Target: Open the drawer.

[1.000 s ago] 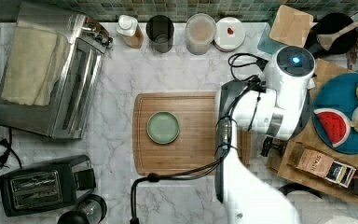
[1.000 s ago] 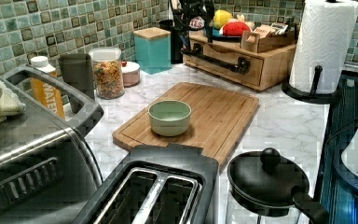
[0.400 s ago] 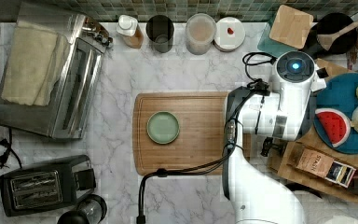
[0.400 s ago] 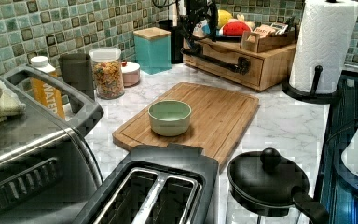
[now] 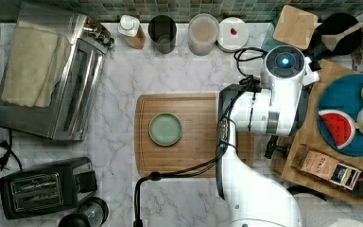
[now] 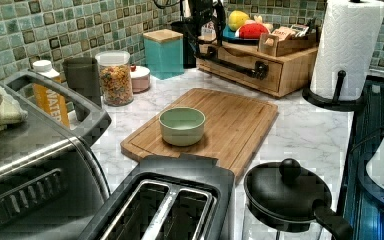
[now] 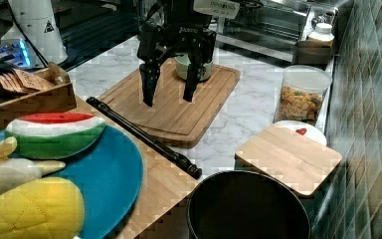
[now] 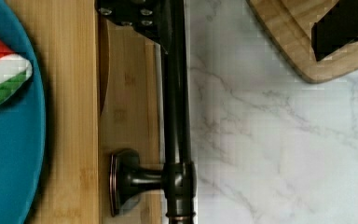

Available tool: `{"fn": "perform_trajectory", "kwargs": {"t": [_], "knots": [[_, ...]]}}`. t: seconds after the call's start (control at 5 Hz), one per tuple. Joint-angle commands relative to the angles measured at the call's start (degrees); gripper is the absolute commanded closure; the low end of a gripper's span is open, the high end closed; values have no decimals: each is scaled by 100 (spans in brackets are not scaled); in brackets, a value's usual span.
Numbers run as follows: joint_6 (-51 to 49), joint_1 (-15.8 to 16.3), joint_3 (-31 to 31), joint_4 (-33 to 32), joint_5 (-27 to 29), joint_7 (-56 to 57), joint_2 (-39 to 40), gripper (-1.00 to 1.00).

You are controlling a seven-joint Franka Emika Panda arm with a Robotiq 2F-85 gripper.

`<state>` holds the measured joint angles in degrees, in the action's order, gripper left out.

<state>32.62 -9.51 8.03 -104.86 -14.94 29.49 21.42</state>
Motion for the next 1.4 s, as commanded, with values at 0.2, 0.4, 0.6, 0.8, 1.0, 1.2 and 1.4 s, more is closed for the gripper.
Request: {"fn": "perform_trajectory", "kwargs": {"t": [0.2, 0.4, 0.6, 0.8, 1.0, 1.2, 1.4], "knots": [[17, -138, 307, 598, -442, 163, 202, -100], [88, -96, 436, 420, -500, -44, 164, -100], [696, -187, 450, 53, -183, 13, 83, -100], [761, -197, 311, -102, 159, -62, 39, -100], [773, -186, 272, -92, 247, -64, 109, -100], [859, -277, 269, 29, 187, 191, 337, -100], [864, -315, 248, 210, 169, 257, 606, -100]]}}
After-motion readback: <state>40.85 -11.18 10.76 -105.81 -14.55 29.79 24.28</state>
